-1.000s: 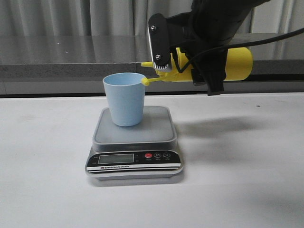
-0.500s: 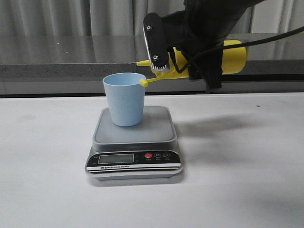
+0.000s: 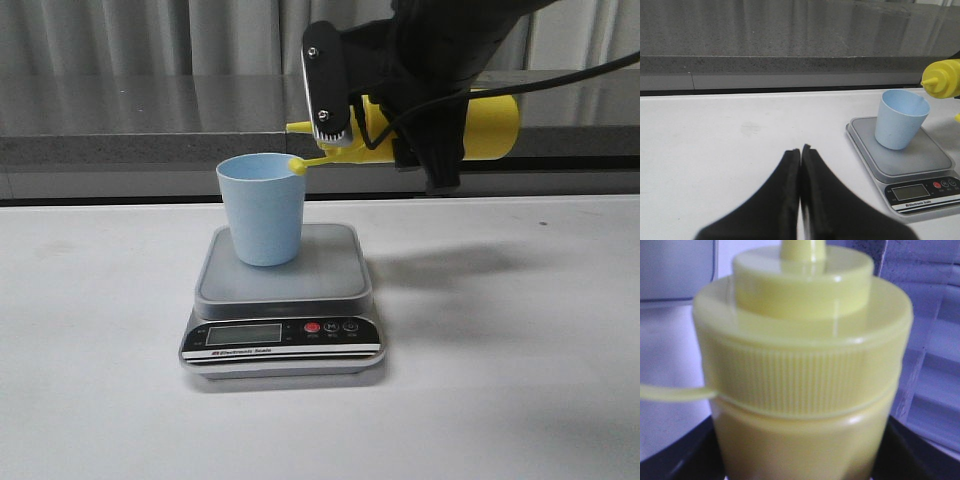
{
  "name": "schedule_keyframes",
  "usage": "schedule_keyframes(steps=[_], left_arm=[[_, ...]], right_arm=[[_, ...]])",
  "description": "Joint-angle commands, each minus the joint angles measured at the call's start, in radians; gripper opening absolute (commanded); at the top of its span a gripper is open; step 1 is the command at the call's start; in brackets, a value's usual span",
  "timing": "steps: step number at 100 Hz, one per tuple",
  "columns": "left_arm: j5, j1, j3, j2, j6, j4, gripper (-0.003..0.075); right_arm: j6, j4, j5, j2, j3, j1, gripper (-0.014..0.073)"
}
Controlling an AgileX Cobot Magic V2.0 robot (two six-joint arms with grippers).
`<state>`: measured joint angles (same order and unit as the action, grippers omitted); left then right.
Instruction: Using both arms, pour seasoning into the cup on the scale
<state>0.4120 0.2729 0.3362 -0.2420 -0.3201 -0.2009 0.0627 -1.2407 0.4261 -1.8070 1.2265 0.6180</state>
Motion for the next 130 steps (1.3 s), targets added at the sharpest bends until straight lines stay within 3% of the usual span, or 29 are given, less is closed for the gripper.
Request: schedule_keyframes(steps=[1, 22, 50, 82, 104, 130], left_arm=[[-0.079, -0.002, 0.029, -0.008, -0.009, 0.003, -0.0020], [-0.079, -0.002, 0.029, -0.008, -0.009, 0.003, -0.0020], [-0.079, -0.002, 0.029, -0.008, -0.009, 0.003, -0.0020], [-0.079, -0.002, 0.029, -0.008, -0.009, 0.003, -0.0020], [-0.079, -0.002, 0.029, -0.008, -0.009, 0.003, -0.0020], [-0.079, -0.002, 0.029, -0.008, -0.009, 0.003, -0.0020]], right_arm=[[-0.075, -0.031, -0.010, 0.060, 0.031, -0.001, 0.0213], [-0.224, 0.135, -0.120, 0.127, 0.031, -0.049, 0.0213], [-0.227, 0.518, -0.329, 0.206, 0.018, -0.163, 0.0213], [-0.227, 0.850, -0.757, 0.239, -0.187, -0.300, 0.0213], [-0.227, 0.898, -1.103, 0.239, -0.385, -0.352, 0.0213], [-0.227, 0.898, -1.332, 0.222, -0.528, -0.359, 0.0213]])
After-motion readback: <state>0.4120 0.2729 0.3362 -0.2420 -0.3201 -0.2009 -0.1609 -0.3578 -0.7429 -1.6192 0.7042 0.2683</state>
